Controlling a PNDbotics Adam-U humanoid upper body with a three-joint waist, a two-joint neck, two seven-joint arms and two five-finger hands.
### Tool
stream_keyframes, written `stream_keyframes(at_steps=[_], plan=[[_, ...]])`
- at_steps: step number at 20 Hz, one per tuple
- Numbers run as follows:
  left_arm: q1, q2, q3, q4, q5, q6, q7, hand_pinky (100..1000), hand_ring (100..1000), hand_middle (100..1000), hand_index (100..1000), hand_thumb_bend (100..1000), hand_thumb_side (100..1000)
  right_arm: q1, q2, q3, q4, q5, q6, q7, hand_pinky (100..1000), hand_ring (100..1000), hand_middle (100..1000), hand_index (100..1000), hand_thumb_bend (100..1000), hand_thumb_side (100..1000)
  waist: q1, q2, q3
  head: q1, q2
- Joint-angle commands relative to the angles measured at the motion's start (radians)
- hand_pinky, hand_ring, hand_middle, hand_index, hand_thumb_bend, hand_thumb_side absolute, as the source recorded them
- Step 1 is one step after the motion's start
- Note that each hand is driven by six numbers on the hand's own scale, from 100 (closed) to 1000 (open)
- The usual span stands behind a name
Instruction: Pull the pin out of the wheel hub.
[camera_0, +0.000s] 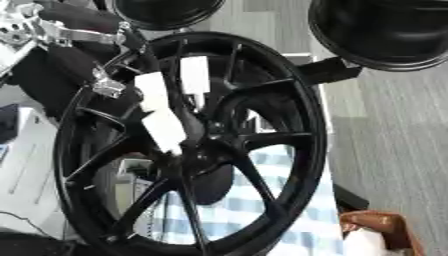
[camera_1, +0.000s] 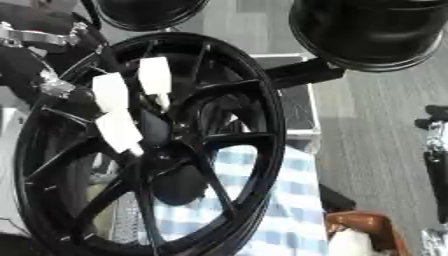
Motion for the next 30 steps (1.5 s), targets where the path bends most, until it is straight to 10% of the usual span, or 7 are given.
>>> stream_keyframes(at_steps=[1,19,30], plan=[[-0.022,0.015,0.002,0.000,-0.027,-0.160,-0.162,795,730,622,811,543,916,-0.006,-0.007,-0.003,-0.018,-0.011,0.000,-0.003,773,636,489,659,100,689,-0.001,-0.016,0.000,0.006,0.004],[-0.053,-0.032,-0.012,0.032,-0.155,-0.132,-0.162,717,650,516,712,511,790,-0.007,0.000,-0.003,-0.018,-0.020,0.004,-0.004,773,633,488,659,100,693,0.004,-0.019,-0.003,0.025,0.006],[-0.057,-0.037,-0.011,0.028,-0.159,-0.097,-0.162,674,602,468,658,349,521,-0.007,0.002,-0.005,-0.018,-0.020,0.005,-0.005,773,633,489,659,100,694,0.004,-0.018,-0.003,0.023,0.006]])
